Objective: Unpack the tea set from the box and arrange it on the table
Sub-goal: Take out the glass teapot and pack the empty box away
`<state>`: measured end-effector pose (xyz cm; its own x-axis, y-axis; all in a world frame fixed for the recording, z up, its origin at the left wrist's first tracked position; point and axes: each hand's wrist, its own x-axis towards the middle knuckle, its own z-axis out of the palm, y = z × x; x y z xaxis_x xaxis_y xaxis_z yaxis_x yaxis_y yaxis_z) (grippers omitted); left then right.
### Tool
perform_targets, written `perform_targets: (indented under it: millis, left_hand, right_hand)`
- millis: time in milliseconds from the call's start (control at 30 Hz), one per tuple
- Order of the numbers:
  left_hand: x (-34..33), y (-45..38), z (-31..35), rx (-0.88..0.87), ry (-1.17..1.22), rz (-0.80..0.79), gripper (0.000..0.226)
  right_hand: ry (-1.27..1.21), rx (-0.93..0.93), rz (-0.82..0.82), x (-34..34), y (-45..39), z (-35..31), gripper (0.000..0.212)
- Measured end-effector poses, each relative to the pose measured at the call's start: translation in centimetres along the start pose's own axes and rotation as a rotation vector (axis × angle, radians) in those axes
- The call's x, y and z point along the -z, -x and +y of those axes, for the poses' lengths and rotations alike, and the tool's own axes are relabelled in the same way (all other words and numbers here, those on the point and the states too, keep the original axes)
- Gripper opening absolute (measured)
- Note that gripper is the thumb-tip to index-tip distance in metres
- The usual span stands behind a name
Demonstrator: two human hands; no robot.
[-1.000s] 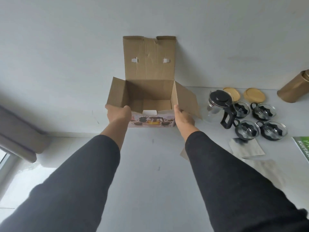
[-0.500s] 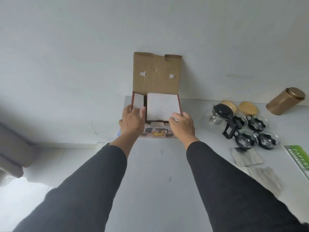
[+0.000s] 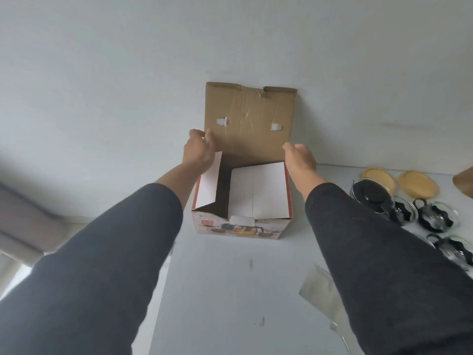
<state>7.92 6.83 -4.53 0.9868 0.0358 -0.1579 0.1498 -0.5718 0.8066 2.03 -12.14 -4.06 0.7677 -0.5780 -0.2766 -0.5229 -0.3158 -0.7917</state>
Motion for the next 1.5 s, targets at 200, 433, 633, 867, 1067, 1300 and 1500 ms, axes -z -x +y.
perform_targets:
  millis: [200,433,633,867,1067,1300,1500]
  left_hand:
    - [0.3,-1.9,2.1,0.065,0.329,0.085,0.058]
    - [1.5,-0.8,2.7,-0.002,0.403,0.169,0.072]
    - [2.7,3.0,1.5,-0.022,0.345,0.141,0.063]
    - [2.9,8.1,-3.1,-0.151,0.329,0.117,0.047]
    - [3.3,10.7,-7.2,-0.168,0.279,-0.030,0.044]
    - [2.9,11.8,-9.1,-0.385,-0.005,-0.029,0.028]
    - [2.7,12.0,-9.3,-0.362,-0.084,-0.008,0.027]
  right_hand:
    - [-0.308,-0.017,0.001,-0.7,-2.4,-2.0,0.039]
    - [-0.510,-0.025,0.078,0.6,-1.2,-3.5,0.058]
    - [-0.524,-0.001,0.170,1.2,3.1,-1.9,0.061]
    - [-0.504,-0.049,0.189,0.9,9.3,1.9,0.046]
    - [-0.378,-0.023,0.245,0.8,11.5,4.5,0.029]
    - [-0.011,0.066,0.163,0.4,13.3,5.5,0.038]
    - [0.131,0.058,0.234,-0.3,13.1,5.5,0.038]
